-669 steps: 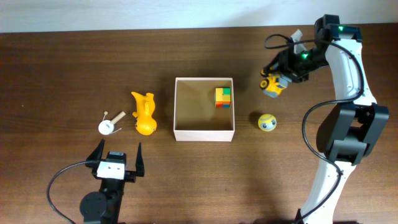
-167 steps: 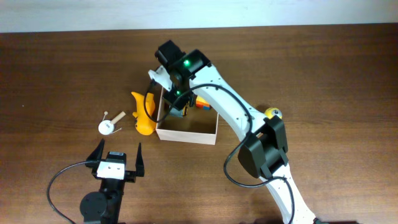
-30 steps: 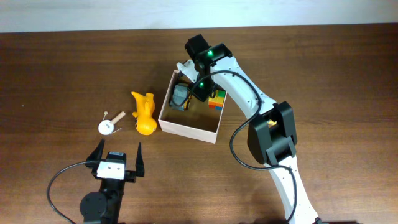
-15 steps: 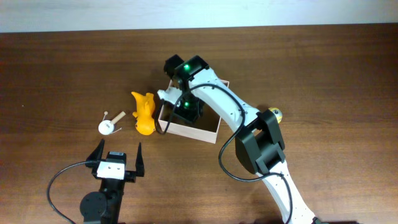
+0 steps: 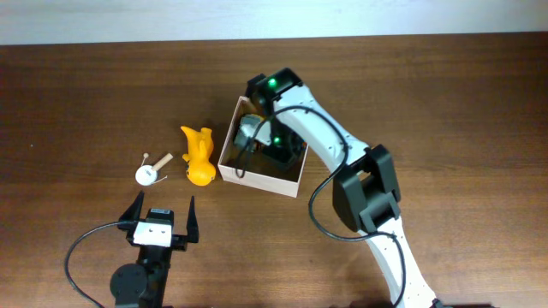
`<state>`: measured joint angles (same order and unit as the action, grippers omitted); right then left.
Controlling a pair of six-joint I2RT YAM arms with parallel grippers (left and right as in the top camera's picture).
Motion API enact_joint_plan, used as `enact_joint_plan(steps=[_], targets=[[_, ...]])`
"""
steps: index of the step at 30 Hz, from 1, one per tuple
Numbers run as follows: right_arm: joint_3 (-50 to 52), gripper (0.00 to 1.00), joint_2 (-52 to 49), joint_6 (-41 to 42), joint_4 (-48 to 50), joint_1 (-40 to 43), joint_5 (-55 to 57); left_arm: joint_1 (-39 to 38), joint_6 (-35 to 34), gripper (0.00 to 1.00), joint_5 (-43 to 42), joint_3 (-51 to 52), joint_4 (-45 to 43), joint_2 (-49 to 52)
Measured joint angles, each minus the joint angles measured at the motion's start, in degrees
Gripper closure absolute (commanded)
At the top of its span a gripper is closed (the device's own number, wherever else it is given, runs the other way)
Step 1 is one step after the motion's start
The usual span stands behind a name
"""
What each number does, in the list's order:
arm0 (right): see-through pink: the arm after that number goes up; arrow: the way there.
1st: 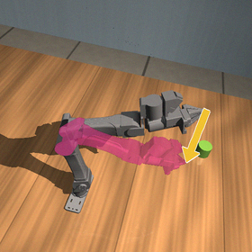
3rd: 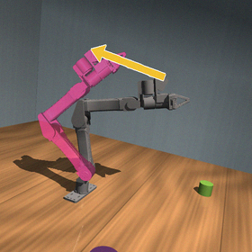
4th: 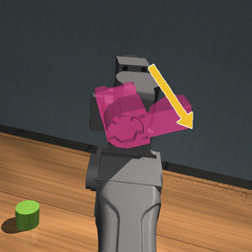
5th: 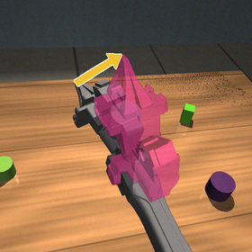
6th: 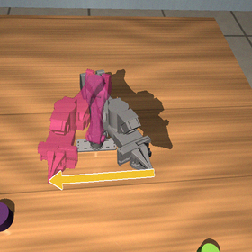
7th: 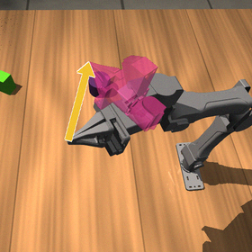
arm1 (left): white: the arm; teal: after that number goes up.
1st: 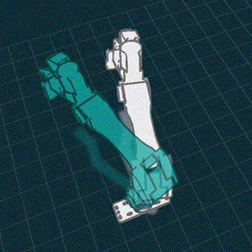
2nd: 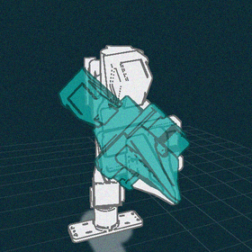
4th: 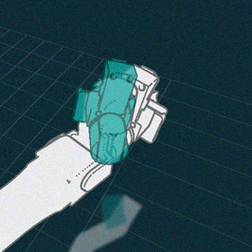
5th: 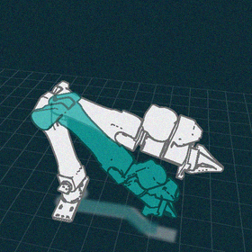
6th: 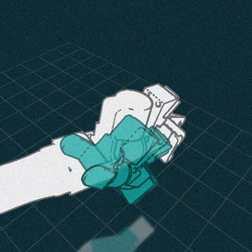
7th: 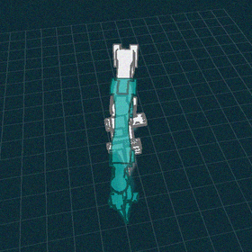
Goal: Pack container
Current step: 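Open the right gripper, release the truck and rise out of the box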
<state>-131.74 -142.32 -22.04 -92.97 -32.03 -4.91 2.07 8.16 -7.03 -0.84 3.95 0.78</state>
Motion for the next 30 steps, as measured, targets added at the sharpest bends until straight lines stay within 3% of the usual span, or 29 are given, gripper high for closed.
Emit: enact_joint_plan(steps=[19, 26, 30], targets=[[-0.42, 0.96, -0.04, 2.54, 1.27, 5.07, 10.03, 0.00, 0.00, 0.01, 0.00, 0.00, -0.02, 0.00], [-9.46, 0.96, -0.17, 4.15, 0.96, 1.64, 7.37, 0.00, 0.00, 0.01, -0.02, 0.00, 0.00, 0.00], [-19.78, 0.80, -0.35, 8.72, -1.64, 0.13, 6.29, 0.00, 0.00, 0.01, 0.00, 0.00, 0.00, 0.00]])
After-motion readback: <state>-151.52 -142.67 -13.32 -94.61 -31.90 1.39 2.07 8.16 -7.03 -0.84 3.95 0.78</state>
